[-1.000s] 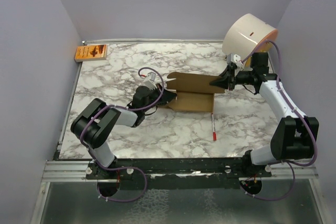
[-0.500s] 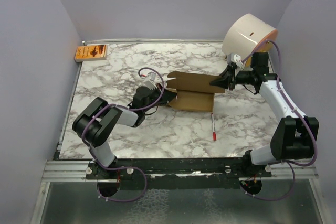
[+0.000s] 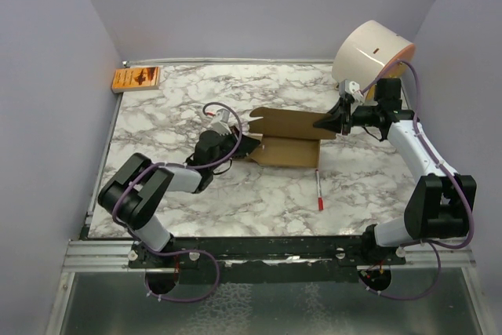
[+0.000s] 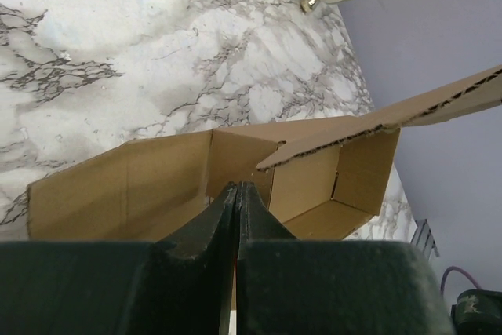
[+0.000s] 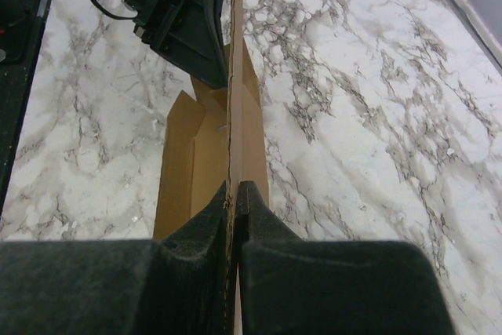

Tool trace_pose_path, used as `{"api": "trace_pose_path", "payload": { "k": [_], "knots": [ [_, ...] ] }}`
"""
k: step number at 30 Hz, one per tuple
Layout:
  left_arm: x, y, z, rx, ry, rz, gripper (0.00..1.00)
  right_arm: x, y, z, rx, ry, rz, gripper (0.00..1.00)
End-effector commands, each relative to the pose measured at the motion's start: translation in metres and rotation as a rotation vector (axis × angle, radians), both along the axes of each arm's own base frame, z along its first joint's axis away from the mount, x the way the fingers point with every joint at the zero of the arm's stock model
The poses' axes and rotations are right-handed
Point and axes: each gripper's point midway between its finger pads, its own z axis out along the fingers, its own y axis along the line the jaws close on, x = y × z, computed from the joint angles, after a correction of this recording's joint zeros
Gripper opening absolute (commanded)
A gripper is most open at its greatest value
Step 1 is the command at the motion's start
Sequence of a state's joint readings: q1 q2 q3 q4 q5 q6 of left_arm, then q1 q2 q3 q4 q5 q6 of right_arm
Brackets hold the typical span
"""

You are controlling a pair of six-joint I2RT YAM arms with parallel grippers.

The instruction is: Fold the paper box

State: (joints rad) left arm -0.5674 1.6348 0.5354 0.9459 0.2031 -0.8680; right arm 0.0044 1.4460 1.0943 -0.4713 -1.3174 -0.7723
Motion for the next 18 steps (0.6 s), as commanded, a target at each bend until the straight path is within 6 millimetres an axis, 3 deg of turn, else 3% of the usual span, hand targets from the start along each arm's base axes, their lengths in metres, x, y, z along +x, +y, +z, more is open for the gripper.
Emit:
{"api": "trace_pose_path", "payload": {
  "k": [1,13,18],
  "knots": [
    [0.000,0.021,-0.002,0.083,-0.026,0.048,0.03,-0.001,-0.002,0.009,-0.005,-0.044,0.002,0.01],
    [-0.044,0.065,-0.007,0.247,0.022,0.076,0.05,-0.003,-0.001,0.011,-0.002,-0.051,0.014,0.01],
    [-0.062,0.063,-0.012,0.198,0.066,0.038,0.01,-0.004,-0.001,0.012,0.002,-0.052,0.019,0.01]
  ]
}}
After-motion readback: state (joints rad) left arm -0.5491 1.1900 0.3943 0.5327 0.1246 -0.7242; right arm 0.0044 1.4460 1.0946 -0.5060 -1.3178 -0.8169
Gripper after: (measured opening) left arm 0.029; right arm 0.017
